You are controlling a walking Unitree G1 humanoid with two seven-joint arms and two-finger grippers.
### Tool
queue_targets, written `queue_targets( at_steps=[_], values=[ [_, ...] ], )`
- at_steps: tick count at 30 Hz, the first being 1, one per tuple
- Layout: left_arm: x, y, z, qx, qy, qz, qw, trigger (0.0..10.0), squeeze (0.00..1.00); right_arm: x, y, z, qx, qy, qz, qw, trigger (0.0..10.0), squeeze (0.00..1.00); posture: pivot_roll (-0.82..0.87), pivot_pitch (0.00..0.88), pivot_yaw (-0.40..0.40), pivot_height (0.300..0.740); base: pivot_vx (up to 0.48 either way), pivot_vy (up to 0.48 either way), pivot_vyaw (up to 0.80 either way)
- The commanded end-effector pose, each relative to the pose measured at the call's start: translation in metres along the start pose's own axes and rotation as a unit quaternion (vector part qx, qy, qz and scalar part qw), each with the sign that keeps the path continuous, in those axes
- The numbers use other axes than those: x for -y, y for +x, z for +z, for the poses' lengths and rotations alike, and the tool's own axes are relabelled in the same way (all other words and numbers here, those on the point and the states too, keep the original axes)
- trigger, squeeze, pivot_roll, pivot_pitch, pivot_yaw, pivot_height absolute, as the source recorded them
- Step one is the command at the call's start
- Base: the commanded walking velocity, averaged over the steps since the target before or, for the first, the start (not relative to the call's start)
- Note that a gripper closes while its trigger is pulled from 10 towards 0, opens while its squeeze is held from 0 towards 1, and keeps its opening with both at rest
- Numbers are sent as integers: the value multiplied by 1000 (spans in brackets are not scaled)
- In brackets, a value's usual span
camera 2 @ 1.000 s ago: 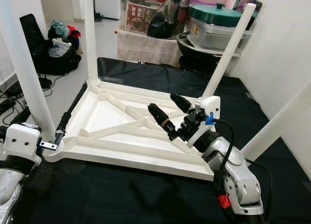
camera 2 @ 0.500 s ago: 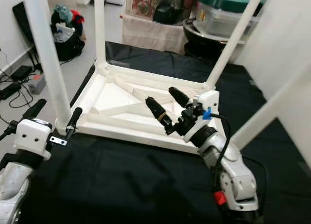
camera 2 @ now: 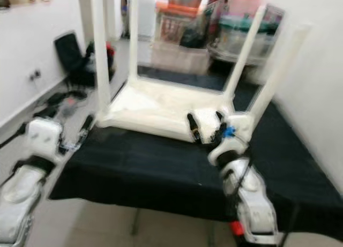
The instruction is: Building children table
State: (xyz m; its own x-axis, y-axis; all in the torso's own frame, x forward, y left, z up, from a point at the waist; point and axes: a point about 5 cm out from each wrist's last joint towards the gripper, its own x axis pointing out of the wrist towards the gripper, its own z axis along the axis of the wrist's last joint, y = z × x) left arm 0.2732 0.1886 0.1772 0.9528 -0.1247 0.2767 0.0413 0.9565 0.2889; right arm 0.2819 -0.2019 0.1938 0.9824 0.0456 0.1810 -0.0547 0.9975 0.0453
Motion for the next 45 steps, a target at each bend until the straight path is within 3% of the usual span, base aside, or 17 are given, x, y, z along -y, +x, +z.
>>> queue_targets(
  at_steps=[1,2,6,11,16,19,25,30,32,37,39,45],
  values=[
    [8,4,-1,-3,-14,-22,1000,10000,1000,15,-6,-6,-11,-19,-58,998,10000,0,87,0,-85,740,0,0,0],
    [12,6,-2,-7,-25,-37,999,10000,1000,23,-10,-9,-18,-26,-94,995,10000,0,73,0,-80,740,0,0,0],
    [19,8,-6,-19,-35,-55,998,10000,1000,28,-17,-11,-22,-38,-127,991,10000,0,61,0,-77,740,0,0,0],
    [26,8,-11,-34,-31,-85,995,10000,1000,24,-23,-10,-21,-55,-129,990,10000,0,53,0,-72,740,0,0,-163],
    [27,5,-13,-45,-22,-100,994,10000,1000,15,-33,-10,-21,-70,-106,992,10000,0,49,0,-68,740,0,0,0],
    [27,-10,-7,-49,-21,-99,994,10000,1000,-1,-55,-10,-29,-105,-55,993,10000,0,50,0,-72,740,0,0,0],
    [32,-20,-11,-64,-14,-116,991,10000,1000,-7,-62,-10,-32,-117,-36,992,10000,0,41,0,-71,740,0,0,0],
    [35,-19,-10,-59,-8,-116,991,10000,1000,-9,-57,-9,-26,-126,-34,991,10000,0,54,0,-78,740,0,0,0],
    [30,-13,-6,-50,-3,-102,994,10000,1000,-6,-45,-2,-6,-123,-51,991,10000,0,60,0,-83,740,0,0,0],
    [27,-11,-5,-48,-1,-96,994,10000,1000,-5,-41,1,1,-121,-58,991,10000,0,60,0,-83,740,0,0,0],
    [21,-6,-1,-39,5,-86,996,10000,1000,-1,-29,12,24,-123,-71,990,10000,0,68,0,-88,740,0,-261,0],
    [16,2,4,-27,7,-76,997,10000,1000,1,-14,24,51,-119,-79,988,10000,0,72,0,-91,740,0,-252,0]
  ],
)
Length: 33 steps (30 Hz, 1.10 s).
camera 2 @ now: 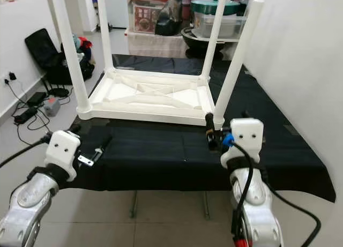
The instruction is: Building children table
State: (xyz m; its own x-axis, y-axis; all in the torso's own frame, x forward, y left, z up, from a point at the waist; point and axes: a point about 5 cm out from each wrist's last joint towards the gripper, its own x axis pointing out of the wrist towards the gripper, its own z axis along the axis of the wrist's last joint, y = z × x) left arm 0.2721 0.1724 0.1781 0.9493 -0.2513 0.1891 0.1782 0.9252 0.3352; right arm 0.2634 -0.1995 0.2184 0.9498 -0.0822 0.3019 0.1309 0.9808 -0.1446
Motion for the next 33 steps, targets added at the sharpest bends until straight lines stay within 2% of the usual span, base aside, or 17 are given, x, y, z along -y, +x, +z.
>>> queue_targets(
  at_steps=[1,16,22,33],
  values=[
    [0,2,0,-3,1,-1,1000,10000,1000,5,2,-2,-5,-3,-11,1000,10000,0,72,0,-93,740,0,-244,0],
    [3,4,-1,-2,-5,0,1000,10000,1000,0,4,-5,-7,3,-9,1000,10000,0,70,0,-94,740,0,-33,0],
    [-2,7,1,4,-15,21,1000,10000,1000,-1,6,-6,-8,5,-11,1000,10000,0,73,0,-94,740,0,0,0],
    [-6,11,5,19,-26,34,999,10000,1000,-3,8,-4,-3,10,-10,1000,10000,0,75,0,-95,740,343,0,0]
  ],
)
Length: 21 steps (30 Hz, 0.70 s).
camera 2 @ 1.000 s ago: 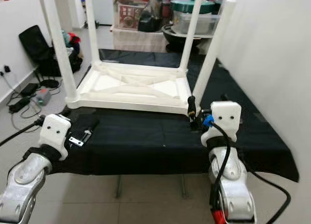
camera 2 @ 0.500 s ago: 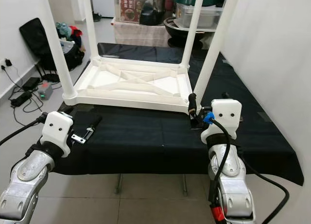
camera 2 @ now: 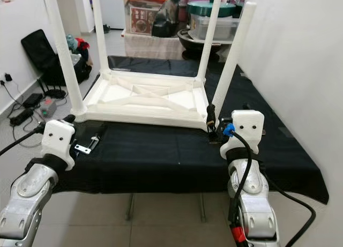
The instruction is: Building children table
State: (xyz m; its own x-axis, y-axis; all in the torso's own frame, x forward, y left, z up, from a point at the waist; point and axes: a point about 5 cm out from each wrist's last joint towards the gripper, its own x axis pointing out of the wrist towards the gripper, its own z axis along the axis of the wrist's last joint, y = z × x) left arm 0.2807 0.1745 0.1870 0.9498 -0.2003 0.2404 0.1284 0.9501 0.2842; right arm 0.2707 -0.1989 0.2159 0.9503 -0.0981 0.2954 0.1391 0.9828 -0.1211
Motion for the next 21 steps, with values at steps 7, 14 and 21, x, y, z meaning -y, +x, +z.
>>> queue_targets(
  at_steps=[7,14,21],
  values=[
    [1,2,1,6,-6,1,1000,10000,1000,-2,2,-1,0,3,-4,1000,10000,0,73,0,-93,740,394,0,0],
    [2,3,2,9,-6,-3,1000,10000,1000,-3,2,-2,-1,4,-3,1000,10000,0,75,0,-93,740,398,0,0],
    [4,4,2,12,-7,-8,1000,10000,1000,-3,2,-1,3,7,-7,1000,10000,0,74,0,-93,740,333,0,0]
  ],
)
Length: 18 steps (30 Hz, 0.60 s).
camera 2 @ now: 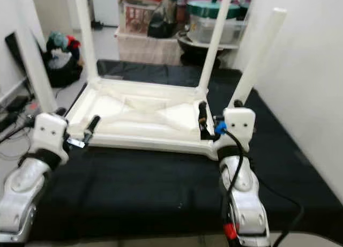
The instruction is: Building children table
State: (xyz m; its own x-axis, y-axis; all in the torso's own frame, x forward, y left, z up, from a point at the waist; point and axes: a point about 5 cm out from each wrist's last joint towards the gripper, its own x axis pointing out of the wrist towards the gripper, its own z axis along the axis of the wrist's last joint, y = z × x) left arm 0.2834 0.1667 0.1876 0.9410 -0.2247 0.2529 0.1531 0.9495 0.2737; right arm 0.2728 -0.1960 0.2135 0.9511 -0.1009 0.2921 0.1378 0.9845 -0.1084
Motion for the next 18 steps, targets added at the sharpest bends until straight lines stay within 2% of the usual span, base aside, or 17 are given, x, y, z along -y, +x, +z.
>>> queue_targets(
  at_steps=[1,2,6,10,13,18],
  values=[
    [-3,-1,0,2,2,2,1000,10000,1000,1,1,1,5,1,-5,1000,10000,0,74,0,-93,740,0,0,0],
    [-2,0,0,5,-1,0,1000,10000,875,3,2,6,20,3,-12,1000,10000,0,74,0,-93,740,0,0,0],
    [-1,0,0,6,-2,0,1000,10000,875,3,2,9,27,4,-16,1000,10000,0,74,0,-93,740,0,0,0],
    [0,0,0,8,0,-4,1000,10000,867,16,4,20,59,1,-61,996,10000,0,76,0,-93,740,0,0,0],
    [1,-1,-1,7,2,-7,1000,10000,871,32,7,34,91,4,-106,990,10000,0,75,0,-94,740,0,0,0],
    [3,-1,-3,6,2,-10,1000,10000,867,39,11,41,103,-4,-107,989,10000,0,73,0,-94,740,0,0,0]
  ],
)
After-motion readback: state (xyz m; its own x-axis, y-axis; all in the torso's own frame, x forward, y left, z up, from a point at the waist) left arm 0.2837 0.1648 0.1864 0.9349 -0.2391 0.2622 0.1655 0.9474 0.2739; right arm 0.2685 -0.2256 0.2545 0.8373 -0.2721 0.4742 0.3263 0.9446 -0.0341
